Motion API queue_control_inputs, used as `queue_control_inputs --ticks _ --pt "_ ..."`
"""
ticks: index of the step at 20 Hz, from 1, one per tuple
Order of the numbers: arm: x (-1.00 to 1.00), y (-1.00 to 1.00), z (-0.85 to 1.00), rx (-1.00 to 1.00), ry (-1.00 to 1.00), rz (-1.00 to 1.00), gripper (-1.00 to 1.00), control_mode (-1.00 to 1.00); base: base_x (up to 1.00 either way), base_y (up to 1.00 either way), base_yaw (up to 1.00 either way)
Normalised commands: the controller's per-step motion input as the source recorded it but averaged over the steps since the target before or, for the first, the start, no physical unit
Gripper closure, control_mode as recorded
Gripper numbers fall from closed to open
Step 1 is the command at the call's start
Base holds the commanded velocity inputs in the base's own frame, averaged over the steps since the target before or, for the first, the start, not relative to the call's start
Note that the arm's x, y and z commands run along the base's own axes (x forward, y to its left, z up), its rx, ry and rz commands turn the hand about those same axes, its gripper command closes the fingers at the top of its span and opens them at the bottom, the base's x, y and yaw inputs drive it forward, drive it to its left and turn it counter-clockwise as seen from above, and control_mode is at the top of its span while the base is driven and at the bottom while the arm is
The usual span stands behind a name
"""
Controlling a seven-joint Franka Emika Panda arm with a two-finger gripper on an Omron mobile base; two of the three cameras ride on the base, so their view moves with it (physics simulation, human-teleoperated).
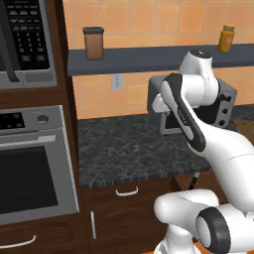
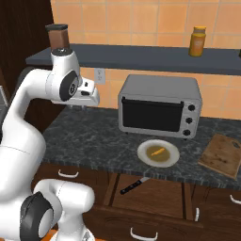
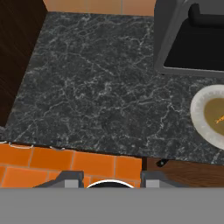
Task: Pick up the knife from the drawer and place it on the cutting board. Then place the meat from the plate to the cutting board.
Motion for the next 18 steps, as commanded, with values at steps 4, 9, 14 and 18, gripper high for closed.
queue_control_inputs --ticks 4,9,14,18 --pt "-0.15 0.0 -0.02 -0.02 0.0 0.01 -1.0 -1.0 0.0 0.0 0.0" --pt "-0.03 0.03 -0.08 -0.02 0.03 0.0 -1.0 -1.0 0.0 0.0 0.0" --pt "0.0 0.0 0.0 0.0 0.0 0.0 -1.0 1.0 0.0 0.46 -0.22" --pt "0.0 0.0 0.0 0.0 0.0 0.0 -1.0 1.0 0.0 0.61 -0.6"
